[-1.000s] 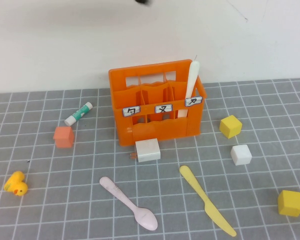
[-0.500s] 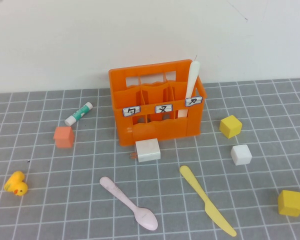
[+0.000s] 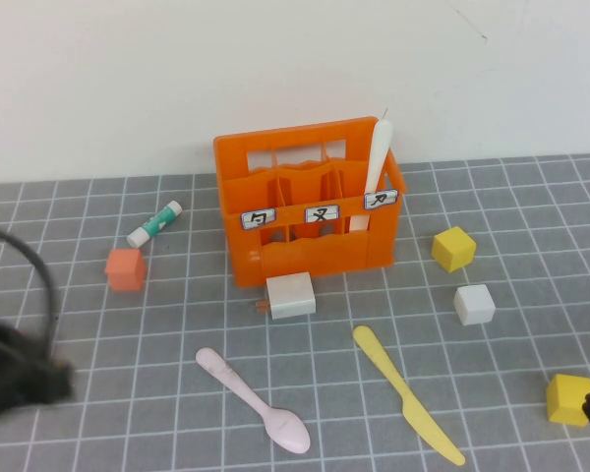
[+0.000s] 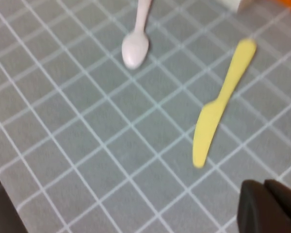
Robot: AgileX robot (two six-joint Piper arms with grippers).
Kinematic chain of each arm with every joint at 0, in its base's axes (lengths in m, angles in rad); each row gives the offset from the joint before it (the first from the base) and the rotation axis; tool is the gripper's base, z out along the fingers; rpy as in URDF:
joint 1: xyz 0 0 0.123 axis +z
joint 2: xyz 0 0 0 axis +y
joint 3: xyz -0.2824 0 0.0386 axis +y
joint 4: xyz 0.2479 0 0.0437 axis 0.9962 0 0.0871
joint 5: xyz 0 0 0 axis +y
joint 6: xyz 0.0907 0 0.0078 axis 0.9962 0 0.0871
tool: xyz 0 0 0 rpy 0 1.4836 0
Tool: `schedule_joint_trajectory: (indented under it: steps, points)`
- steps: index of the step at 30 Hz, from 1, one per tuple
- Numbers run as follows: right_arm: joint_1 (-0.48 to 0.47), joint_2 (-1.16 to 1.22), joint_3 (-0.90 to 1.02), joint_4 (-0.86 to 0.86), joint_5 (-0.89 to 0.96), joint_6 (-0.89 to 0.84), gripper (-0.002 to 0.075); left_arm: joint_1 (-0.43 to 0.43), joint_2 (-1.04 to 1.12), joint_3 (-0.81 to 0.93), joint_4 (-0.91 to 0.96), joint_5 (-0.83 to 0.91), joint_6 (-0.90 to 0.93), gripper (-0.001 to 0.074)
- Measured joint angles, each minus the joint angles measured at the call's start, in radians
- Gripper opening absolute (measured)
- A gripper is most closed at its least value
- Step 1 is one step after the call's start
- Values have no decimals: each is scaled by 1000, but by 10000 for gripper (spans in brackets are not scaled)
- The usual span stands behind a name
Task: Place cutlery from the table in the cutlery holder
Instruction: Pick up the spoon
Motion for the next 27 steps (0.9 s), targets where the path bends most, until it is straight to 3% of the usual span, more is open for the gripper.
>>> schedule_joint_trajectory:
  steps: [8,10,13,15,18,27]
  points:
    - [0,69,33,-16,-103,-22,-3,0,170,138,-428,-207,52,19]
    - [0,72,33,-16,-124,-36,-3,0,255,136,-507,-266,111,69]
    - [0,73,35,-14,-133,-48,-3,0,392,98,-596,-284,208,208]
    - [0,74,35,-13,-133,-51,-3,0,492,48,-621,-255,242,295]
    - [0,76,35,-13,-133,-55,-3,0,627,-38,-617,-212,251,355]
    - [0,81,35,-13,-133,-55,-3,0,877,-175,-484,-180,158,379]
